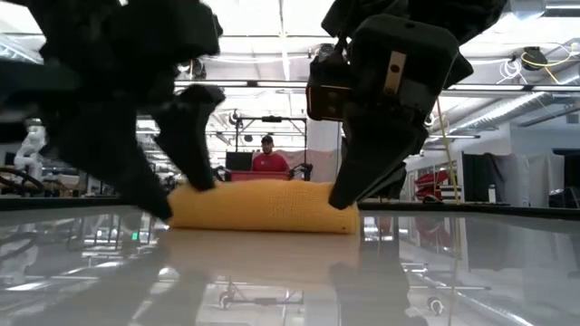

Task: Roll towel
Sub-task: Roll the orange towel

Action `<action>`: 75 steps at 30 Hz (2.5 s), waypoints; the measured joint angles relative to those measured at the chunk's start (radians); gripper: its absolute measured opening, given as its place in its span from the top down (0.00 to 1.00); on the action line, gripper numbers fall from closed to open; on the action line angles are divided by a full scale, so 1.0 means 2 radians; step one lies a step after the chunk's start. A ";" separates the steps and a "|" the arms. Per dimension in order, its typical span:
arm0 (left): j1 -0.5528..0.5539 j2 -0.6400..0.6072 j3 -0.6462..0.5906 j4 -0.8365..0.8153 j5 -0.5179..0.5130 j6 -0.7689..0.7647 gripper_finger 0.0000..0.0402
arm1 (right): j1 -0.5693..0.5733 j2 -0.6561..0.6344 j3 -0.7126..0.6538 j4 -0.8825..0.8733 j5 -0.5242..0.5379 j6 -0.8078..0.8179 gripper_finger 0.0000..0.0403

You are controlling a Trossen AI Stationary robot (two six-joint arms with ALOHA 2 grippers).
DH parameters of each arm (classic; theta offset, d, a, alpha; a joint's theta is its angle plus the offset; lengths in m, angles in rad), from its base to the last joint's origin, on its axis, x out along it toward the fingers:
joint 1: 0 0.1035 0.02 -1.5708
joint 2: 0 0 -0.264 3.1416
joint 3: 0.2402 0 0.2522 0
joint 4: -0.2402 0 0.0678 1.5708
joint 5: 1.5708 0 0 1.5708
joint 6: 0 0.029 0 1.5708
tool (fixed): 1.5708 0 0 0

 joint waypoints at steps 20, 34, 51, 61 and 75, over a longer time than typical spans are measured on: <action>0.041 0.027 0.001 -0.005 0.028 -0.024 0.88 | 0.001 -0.001 0.002 0.011 -0.063 0.021 0.99; 0.078 0.023 0.000 0.044 0.226 -0.054 0.99 | 0.042 -0.095 0.001 -0.064 0.055 -0.188 0.60; 0.163 0.024 -0.001 0.080 0.420 -0.068 0.99 | 0.157 -0.051 0.001 -0.019 0.195 -0.342 0.59; 0.210 0.024 -0.001 0.080 0.496 -0.067 0.99 | 0.161 -0.024 0.001 0.006 0.264 -0.359 0.51; 0.227 0.023 0.000 0.065 0.520 -0.062 0.99 | 0.140 0.013 0.001 0.007 0.304 -0.286 0.52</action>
